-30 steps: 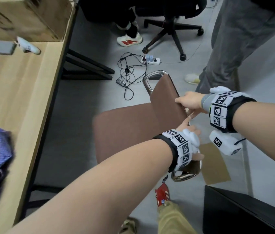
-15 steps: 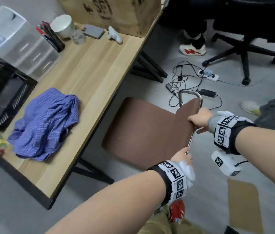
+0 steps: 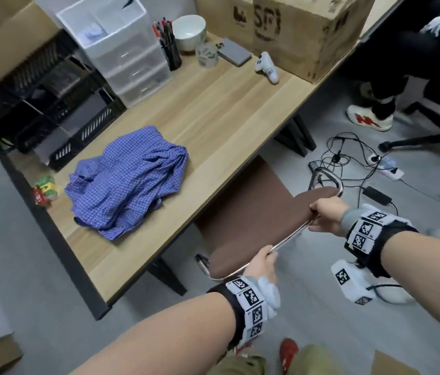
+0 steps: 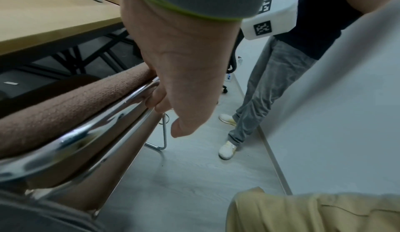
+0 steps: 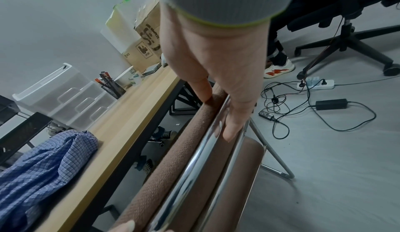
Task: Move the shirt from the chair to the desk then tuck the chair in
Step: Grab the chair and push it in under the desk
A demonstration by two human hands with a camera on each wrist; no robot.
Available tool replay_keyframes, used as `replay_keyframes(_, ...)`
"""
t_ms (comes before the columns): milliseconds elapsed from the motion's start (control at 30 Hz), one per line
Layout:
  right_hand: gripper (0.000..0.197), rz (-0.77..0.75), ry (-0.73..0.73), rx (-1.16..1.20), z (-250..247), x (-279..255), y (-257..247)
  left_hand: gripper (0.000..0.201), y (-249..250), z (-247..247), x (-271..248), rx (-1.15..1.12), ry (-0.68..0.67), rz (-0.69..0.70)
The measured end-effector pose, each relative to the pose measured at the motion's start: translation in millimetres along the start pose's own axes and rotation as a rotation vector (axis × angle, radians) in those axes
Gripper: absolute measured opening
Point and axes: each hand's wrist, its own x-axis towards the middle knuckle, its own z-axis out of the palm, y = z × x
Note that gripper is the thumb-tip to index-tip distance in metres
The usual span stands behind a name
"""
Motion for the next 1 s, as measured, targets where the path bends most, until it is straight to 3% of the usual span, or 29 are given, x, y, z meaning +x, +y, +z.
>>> replay_keyframes(33, 0.003, -0.001, -0.006, 0.011, 5.0, 3.0, -5.6, 0.046, -16.3, -15.4, -10.7, -0.092, -0.084, 0.101)
replay_keyframes(100, 0.011, 0.001, -0.021, 0.022, 10.9, 13.5, -15.9, 0.037, -34.7, -38.9, -36.0, -0.021, -0.006, 0.084)
replay_keyframes(167, 0.023, 0.038, -0.025, 0.080, 14.5, 24.3, -28.1, 0.031, -42.4, -44.4, -47.9, -0.193, 0.162, 0.070)
replay_keyframes(200, 0.035, 0.072, -0.016, 0.133, 14.3, 34.8, -33.1, 0.032, -44.6, -49.1, -54.9, -0.388, 0.226, 0.021)
replay_keyframes(300, 0.053, 0.162, -0.004, 0.266, 11.8, 51.2, -56.1, 0.039, -47.6, -56.0, -59.5, -0.903, 0.227, -0.249)
replay_keyframes(367, 0.051, 0.192, 0.018, 0.329, 9.1, 61.8, -65.4, 0.053, -45.9, -59.7, -54.4, -1.177, 0.093, -0.474)
replay_keyframes(433, 0.063, 0.202, 0.005, 0.347, 2.0, 93.6, -63.0, 0.071, -49.9, -61.9, -51.2, -1.563, -0.030, -0.655)
replay_keyframes(500, 0.071, 0.224, -0.016, 0.309, -9.7, 111.4, -60.7, 0.082, -52.8, -69.8, -48.1, -1.956, -0.064, -0.767)
replay_keyframes(566, 0.065, 0.267, -0.036, 0.309, -9.3, 121.7, -57.4, 0.078, -55.6, -68.7, -52.5, -2.261, -0.038, -0.850)
replay_keyframes(633, 0.060, 0.284, -0.048, 0.266, -13.0, 97.5, -74.3, 0.073, -58.0, -69.3, -48.9, -2.491, -0.005, -1.013)
replay_keyframes(733, 0.060, 0.252, -0.052, 0.261, -13.3, 87.1, -90.7, 0.075, -69.7, -72.0, -47.3, -2.820, 0.134, -1.274)
replay_keyframes(833, 0.058, 0.241, -0.065, 0.223, -10.8, 85.9, -108.2, 0.050, -92.2, -68.2, -42.9, -3.261, 0.540, -1.424)
replay_keyframes(900, 0.060, 0.249, -0.093, 0.238, -7.9, 88.2, -119.0, 0.042, -105.1, -67.1, -41.8, -3.355, 0.735, -1.504)
replay_keyframes(1000, 0.072, 0.221, -0.133, 0.275, -2.2, 111.9, -129.0, 0.050, -114.1, -62.4, -34.6, -3.332, 0.693, -1.524)
